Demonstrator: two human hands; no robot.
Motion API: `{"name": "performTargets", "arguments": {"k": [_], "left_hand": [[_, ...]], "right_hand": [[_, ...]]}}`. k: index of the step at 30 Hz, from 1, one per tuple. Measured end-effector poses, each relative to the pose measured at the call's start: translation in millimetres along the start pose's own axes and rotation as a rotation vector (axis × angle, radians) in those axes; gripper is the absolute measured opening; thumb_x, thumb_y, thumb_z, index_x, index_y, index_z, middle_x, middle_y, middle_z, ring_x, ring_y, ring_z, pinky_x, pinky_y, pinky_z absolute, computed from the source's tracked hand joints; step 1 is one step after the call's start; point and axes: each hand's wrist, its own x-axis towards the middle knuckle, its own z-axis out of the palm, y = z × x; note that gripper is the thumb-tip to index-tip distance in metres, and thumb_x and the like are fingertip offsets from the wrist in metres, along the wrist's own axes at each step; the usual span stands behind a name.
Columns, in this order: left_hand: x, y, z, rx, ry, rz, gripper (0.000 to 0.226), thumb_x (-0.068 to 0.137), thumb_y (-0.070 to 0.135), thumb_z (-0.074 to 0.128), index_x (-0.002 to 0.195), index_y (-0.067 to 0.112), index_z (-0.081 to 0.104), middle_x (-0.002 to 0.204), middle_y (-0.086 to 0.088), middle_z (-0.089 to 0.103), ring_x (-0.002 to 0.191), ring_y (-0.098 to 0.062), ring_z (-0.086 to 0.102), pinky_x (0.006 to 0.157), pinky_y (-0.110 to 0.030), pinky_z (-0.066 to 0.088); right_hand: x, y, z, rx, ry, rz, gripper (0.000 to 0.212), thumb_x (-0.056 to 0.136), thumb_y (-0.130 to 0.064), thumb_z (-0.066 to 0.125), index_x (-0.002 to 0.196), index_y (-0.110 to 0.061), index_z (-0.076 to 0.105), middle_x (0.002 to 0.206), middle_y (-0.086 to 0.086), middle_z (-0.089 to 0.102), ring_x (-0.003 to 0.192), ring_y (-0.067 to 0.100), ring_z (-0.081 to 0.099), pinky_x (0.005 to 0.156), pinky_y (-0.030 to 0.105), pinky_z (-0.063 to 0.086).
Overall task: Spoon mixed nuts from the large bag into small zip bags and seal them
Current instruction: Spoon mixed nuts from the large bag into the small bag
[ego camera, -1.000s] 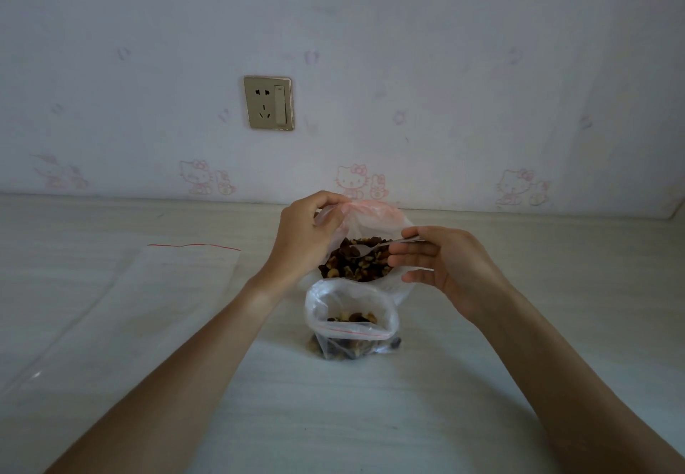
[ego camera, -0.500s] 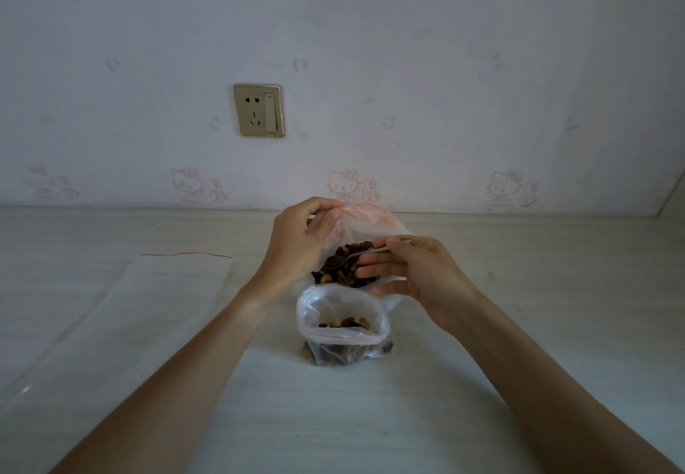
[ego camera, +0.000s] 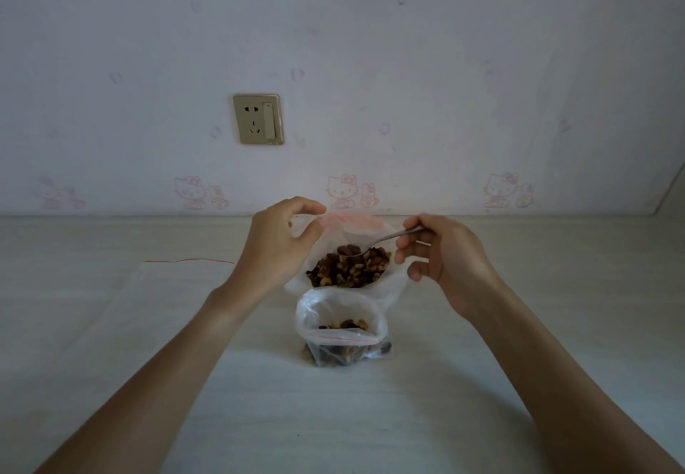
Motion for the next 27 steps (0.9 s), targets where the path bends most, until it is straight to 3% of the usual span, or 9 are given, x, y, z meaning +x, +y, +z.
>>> {"name": "performTargets", "arguments": {"k": [2, 5, 8, 10, 16, 21, 24, 27], "left_hand": [[-11.5, 3.1, -7.7, 0.094, 0.000, 0.058, 0.016, 0.097, 0.027, 0.070, 0.112, 0.025, 0.075, 0.112, 0.020, 0.072, 0.111, 0.007, 0.061, 0.095, -0.011, 0.042], [-30.2, 10.5, -20.0, 0.131, -0.030, 0.066, 0.010, 0.096, 0.029, 0.071, 0.103, 0.027, 0.077, 0.092, 0.018, 0.074, 0.091, 0.004, 0.066, 0.077, -0.007, 0.045], [-49.3, 15.3, -25.7, 0.135, -0.153, -0.069, 0.018, 0.098, 0.042, 0.065, 0.090, 0.030, 0.077, 0.068, 0.012, 0.071, 0.065, -0.004, 0.067, 0.070, -0.034, 0.058], [-61.6, 15.5, -27.2, 0.148, -0.246, -0.137, 0.030, 0.099, 0.048, 0.061, 0.081, 0.029, 0.075, 0.058, 0.008, 0.065, 0.056, -0.010, 0.063, 0.068, -0.043, 0.056], [-77.1, 14.4, -23.9, -0.021, -0.285, -0.211, 0.021, 0.094, 0.043, 0.071, 0.081, 0.028, 0.078, 0.058, -0.002, 0.068, 0.047, -0.010, 0.057, 0.053, -0.022, 0.044], [-80.3, 11.3, -20.3, -0.124, -0.242, -0.231, 0.020, 0.094, 0.039, 0.073, 0.079, 0.026, 0.078, 0.056, -0.002, 0.064, 0.044, -0.009, 0.054, 0.050, -0.015, 0.040], [-81.4, 9.2, -19.3, -0.124, -0.220, -0.243, 0.020, 0.094, 0.039, 0.073, 0.079, 0.027, 0.078, 0.058, -0.007, 0.065, 0.045, -0.010, 0.053, 0.050, -0.016, 0.039], [-81.0, 8.7, -19.9, -0.103, -0.215, -0.231, 0.022, 0.095, 0.040, 0.072, 0.078, 0.028, 0.078, 0.058, -0.008, 0.065, 0.046, -0.009, 0.052, 0.050, -0.017, 0.039]], "right_hand": [[-3.6, -4.3, 1.2, 0.003, -0.050, -0.050, 0.026, 0.105, -0.018, 0.040, 0.092, -0.006, 0.059, 0.070, 0.012, 0.063, 0.057, 0.028, 0.060, 0.042, 0.030, 0.038], [-7.4, -10.1, 4.3, -0.029, -0.090, -0.128, 0.028, 0.105, -0.020, 0.040, 0.086, -0.007, 0.057, 0.065, 0.013, 0.056, 0.051, 0.027, 0.054, 0.042, 0.029, 0.035], [-11.9, -12.1, 7.4, -0.094, -0.120, -0.152, 0.029, 0.105, -0.021, 0.040, 0.083, -0.008, 0.055, 0.061, 0.011, 0.051, 0.048, 0.026, 0.049, 0.043, 0.029, 0.031], [-15.1, -11.5, 9.1, -0.154, -0.139, -0.175, 0.032, 0.107, -0.021, 0.039, 0.082, -0.009, 0.055, 0.059, 0.010, 0.049, 0.047, 0.025, 0.048, 0.044, 0.030, 0.029], [-28.2, -19.9, 12.3, -0.357, -0.279, -0.331, 0.036, 0.109, -0.023, 0.041, 0.078, -0.013, 0.056, 0.058, 0.007, 0.049, 0.050, 0.024, 0.048, 0.047, 0.033, 0.029], [-39.2, -22.2, 12.6, -0.549, -0.368, -0.504, 0.035, 0.109, -0.024, 0.040, 0.083, -0.007, 0.054, 0.061, 0.007, 0.049, 0.054, 0.015, 0.046, 0.052, 0.018, 0.037], [-39.2, -23.3, 15.0, -0.468, -0.353, -0.520, 0.034, 0.109, -0.020, 0.040, 0.080, -0.010, 0.055, 0.060, 0.007, 0.050, 0.053, 0.018, 0.047, 0.051, 0.018, 0.037], [-31.9, -22.7, 14.3, -0.268, -0.213, -0.439, 0.034, 0.110, -0.018, 0.040, 0.080, -0.011, 0.056, 0.060, 0.007, 0.051, 0.051, 0.021, 0.049, 0.045, 0.023, 0.035]]}}
